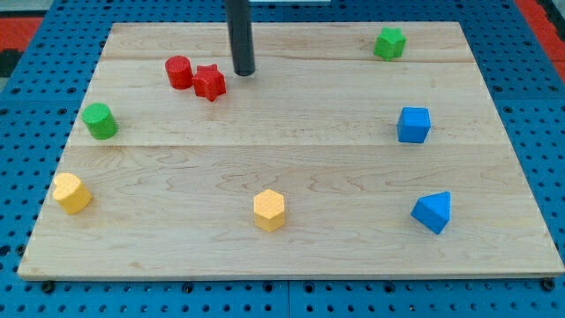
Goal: Drag the blue cube towards the red star
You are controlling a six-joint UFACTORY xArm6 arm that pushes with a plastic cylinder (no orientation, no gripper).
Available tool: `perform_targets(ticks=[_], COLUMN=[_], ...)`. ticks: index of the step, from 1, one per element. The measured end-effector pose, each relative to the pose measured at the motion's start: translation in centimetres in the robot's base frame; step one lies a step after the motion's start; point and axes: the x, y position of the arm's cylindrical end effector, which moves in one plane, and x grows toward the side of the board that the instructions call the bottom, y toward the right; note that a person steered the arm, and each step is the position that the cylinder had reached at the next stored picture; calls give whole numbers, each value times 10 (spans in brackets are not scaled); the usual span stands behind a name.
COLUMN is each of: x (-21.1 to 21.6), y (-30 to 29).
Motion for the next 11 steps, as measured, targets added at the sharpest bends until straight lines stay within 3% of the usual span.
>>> perform_targets(ticks=[2,3,5,6,7,9,10,11], x=[41,94,90,111,134,54,45,70], y=[253,296,154,211,137,33,9,20])
